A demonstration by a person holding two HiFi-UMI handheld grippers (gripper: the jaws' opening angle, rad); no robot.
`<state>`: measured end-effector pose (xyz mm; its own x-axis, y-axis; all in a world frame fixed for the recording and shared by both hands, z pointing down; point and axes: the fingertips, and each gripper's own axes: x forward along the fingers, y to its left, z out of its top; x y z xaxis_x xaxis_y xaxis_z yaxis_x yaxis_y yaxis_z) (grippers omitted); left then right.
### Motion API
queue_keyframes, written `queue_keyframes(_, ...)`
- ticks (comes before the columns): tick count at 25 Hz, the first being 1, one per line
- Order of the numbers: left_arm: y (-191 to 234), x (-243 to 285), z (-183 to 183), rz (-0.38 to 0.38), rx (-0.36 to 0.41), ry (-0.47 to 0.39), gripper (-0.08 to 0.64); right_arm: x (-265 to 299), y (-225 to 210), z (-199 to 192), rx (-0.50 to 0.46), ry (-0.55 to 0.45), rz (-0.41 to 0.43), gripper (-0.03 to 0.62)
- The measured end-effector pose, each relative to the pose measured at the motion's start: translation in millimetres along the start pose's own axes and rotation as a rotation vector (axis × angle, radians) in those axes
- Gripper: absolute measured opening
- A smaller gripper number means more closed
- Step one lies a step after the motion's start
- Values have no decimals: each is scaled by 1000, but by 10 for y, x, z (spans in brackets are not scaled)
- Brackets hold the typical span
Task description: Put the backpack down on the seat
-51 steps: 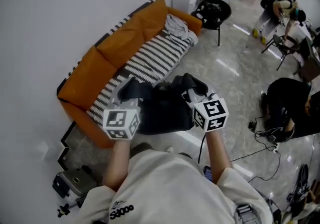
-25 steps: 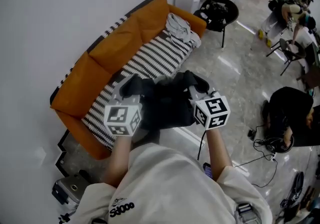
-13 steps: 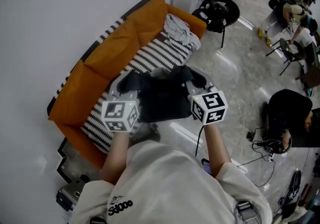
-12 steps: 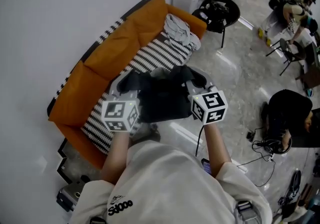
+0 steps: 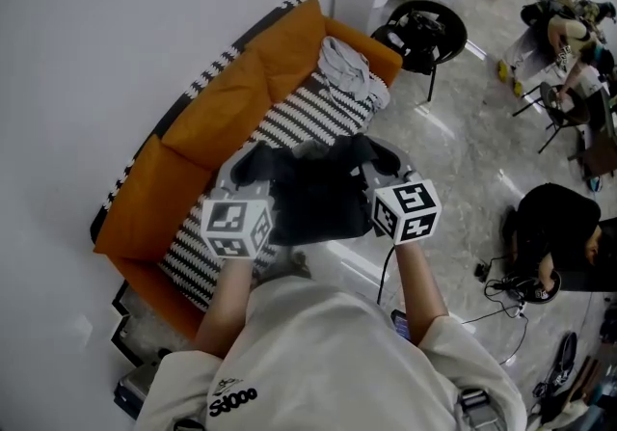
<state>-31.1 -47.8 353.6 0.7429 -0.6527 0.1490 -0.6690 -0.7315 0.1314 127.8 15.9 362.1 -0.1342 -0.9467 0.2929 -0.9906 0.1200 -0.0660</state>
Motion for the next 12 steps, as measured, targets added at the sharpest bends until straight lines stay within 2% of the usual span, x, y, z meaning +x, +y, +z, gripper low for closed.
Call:
queue_keyframes(5, 155, 228, -31, -7, -29, 16, 9, 258, -61, 26, -4, 26, -10, 26)
queue_keyframes(12, 410, 527, 25, -11, -41, -3, 9, 615, -173, 135, -17, 28, -22, 26)
